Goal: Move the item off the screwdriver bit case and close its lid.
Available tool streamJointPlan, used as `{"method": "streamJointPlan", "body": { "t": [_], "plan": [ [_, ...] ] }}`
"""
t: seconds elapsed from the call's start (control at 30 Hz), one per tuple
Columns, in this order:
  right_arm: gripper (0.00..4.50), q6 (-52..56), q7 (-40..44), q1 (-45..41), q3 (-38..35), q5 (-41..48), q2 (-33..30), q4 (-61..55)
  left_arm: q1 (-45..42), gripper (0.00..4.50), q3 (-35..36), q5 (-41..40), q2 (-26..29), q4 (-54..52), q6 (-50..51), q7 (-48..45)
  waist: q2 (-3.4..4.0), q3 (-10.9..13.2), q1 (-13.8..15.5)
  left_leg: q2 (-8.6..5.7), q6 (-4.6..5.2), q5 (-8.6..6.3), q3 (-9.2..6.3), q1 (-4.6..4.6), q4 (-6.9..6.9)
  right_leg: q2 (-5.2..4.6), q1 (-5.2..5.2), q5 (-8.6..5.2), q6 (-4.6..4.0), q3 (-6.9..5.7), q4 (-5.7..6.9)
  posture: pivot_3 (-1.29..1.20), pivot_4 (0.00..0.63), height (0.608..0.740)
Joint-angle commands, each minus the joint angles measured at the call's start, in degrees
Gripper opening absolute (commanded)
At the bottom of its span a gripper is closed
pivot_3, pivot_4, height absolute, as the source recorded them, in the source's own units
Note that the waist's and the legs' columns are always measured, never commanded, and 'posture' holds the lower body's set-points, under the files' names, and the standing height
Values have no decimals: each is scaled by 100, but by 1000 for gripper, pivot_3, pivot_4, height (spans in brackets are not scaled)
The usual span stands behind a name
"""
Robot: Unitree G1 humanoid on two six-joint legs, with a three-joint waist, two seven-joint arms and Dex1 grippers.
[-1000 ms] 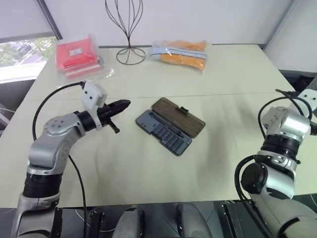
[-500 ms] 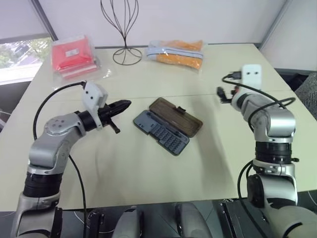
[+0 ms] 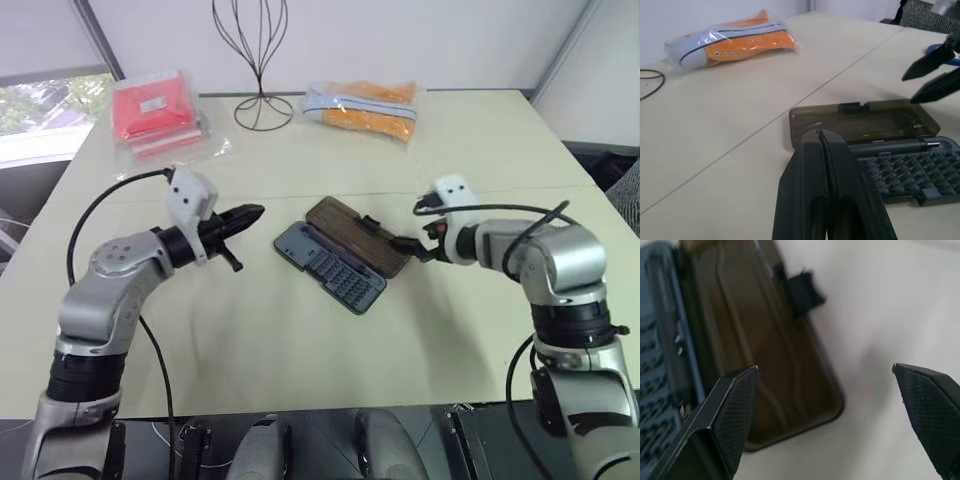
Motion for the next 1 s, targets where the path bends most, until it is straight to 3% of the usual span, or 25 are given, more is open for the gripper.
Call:
{"method": "streamJointPlan", "body": {
  "t": [0.03,0.4,0.5,0.7,0.73,1.0],
  "plan": [
    [4456,-50,-106,91,51,-84,41,-165,1,0,99,-75,10,-237,9,36,0,0,0,0,0,0,0,0,0,0,0,0,0,0,0,0,150,740],
    [4456,-408,-399,107,0,-420,213,422,51,0,121,-78,15,-325,52,85,0,0,0,-1,-6,4,1,0,1,-1,0,0,0,0,0,0,150,740],
    [3265,-444,-396,140,23,-438,226,449,47,0,117,-73,15,-330,42,98,0,0,0,-1,-6,4,1,0,2,-1,0,0,0,0,0,0,150,740],
    [213,-498,-349,207,121,-453,223,455,51,0,100,-51,10,-335,3,105,-4,-2,27,-3,-6,3,1,0,3,-2,0,0,0,0,0,0,150,740],
    [60,-501,-331,207,154,-461,217,452,42,0,102,-50,12,-322,-6,103,-11,-6,24,-3,-6,3,1,0,3,-2,1,0,0,0,0,0,150,740],
    [60,-694,-78,175,445,-549,66,432,26,0,132,-32,21,-261,-73,109,-15,-9,1,-2,-3,2,0,4,3,-1,1,0,0,-2,0,0,150,740]
  ]
}}
